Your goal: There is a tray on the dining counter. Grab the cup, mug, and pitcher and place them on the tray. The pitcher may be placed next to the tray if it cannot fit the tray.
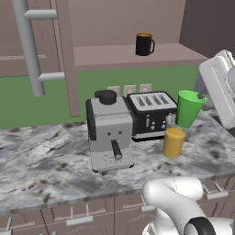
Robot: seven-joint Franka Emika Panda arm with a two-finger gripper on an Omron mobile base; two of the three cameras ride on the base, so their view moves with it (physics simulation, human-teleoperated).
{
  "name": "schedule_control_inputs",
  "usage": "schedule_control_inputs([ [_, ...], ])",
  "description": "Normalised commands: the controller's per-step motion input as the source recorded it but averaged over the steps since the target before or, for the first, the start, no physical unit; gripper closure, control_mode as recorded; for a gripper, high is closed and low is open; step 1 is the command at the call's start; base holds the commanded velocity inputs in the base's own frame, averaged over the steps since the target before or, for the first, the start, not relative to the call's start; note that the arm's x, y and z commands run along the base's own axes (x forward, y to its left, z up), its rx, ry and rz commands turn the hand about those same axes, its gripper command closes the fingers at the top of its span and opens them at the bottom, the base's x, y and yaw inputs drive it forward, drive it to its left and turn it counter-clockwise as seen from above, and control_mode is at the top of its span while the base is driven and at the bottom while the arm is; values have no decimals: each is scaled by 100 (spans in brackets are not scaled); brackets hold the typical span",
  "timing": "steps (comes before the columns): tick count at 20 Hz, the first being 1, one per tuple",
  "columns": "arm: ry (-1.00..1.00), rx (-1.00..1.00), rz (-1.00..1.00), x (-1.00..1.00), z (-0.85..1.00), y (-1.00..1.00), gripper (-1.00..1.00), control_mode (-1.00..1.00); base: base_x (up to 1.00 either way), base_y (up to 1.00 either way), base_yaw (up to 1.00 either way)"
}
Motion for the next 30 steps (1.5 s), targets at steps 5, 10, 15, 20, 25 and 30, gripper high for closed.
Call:
schedule_control_inputs([
  [5, 2, -2, 0, -21, -1, -1, 100, -100, 0, 0, 0],
  [10, 1, -1, -5, -1, -7, -6, 100, -100, 0, 0, 0],
  [15, 3, -3, -4, 0, -12, -10, 100, -100, 0, 0, 0],
  [20, 4, -1, -6, 0, -4, -1, 100, -100, 0, 0, 0],
  [25, 0, 0, -1, 0, 0, 0, 100, 100, 0, 0, 0],
  [30, 0, 0, 0, 0, 0, 0, 100, 100, -12, 0, 0],
])
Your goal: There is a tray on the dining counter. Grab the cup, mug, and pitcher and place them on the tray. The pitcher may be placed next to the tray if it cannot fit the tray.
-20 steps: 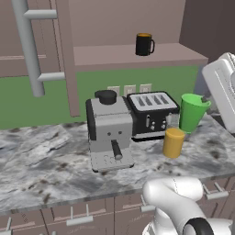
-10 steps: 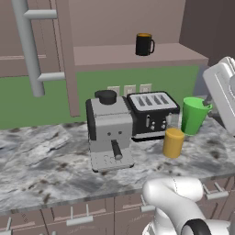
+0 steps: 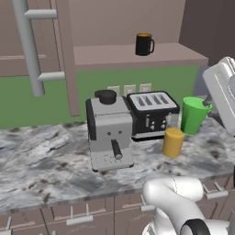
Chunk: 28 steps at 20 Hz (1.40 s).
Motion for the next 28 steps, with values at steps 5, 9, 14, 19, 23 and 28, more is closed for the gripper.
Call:
schedule_control_inputs([
  [5, 0, 0, 0, 0, 0, 0, 100, 100, -95, -18, 18],
  [9, 0, 0, 0, 0, 0, 0, 100, 100, -100, -31, 39],
  [14, 0, 0, 0, 0, 0, 0, 100, 100, -72, -2, 62],
  [19, 0, 0, 0, 0, 0, 0, 100, 100, -33, 0, 78],
  [23, 0, 0, 0, 0, 0, 0, 100, 100, -24, 0, 79],
  [28, 0, 0, 0, 0, 0, 0, 100, 100, -4, 0, 88],
])
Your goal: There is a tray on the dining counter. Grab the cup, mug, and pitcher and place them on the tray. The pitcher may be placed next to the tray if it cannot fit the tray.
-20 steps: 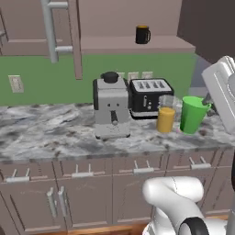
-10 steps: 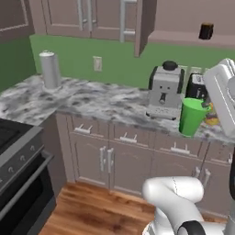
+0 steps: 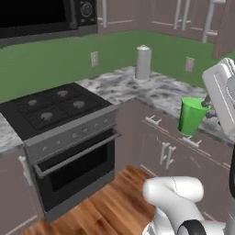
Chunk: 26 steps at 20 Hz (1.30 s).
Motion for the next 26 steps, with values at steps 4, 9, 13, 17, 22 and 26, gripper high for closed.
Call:
schedule_control_inputs([
  [4, 0, 0, 0, 0, 0, 0, 100, 100, -2, 0, 99],
  [9, 0, 0, 0, 0, 0, 0, 100, 100, -1, 0, 100],
  [13, 0, 0, 0, 0, 0, 0, 100, 100, 0, 0, 100],
  [17, 0, 0, 0, 0, 0, 0, 100, 100, 0, 0, 100],
  [22, 0, 0, 0, 0, 0, 0, 100, 100, 0, 0, 100],
  [26, 0, 0, 0, 0, 0, 0, 100, 100, 0, 0, 100],
])
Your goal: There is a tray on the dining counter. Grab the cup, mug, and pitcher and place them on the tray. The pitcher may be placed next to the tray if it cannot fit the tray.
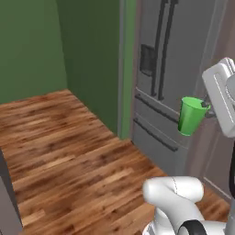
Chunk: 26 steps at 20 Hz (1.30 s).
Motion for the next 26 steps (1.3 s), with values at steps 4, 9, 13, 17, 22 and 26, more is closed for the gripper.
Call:
schedule_control_inputs([
  [4, 0, 0, 0, 0, 0, 0, 100, 100, 8, -4, 99],
  [9, 0, 0, 0, 0, 0, 0, 100, 100, 32, -36, 63],
  [13, 0, 0, 0, 0, 0, 0, 100, 100, 56, -54, 27],
  [17, 0, 0, 0, 0, 0, 0, 100, 100, 89, -83, 2],
  [22, 0, 0, 0, 0, 0, 0, 100, 100, 99, -95, 0],
  [26, 0, 0, 0, 0, 0, 0, 100, 100, 100, -78, 0],
])
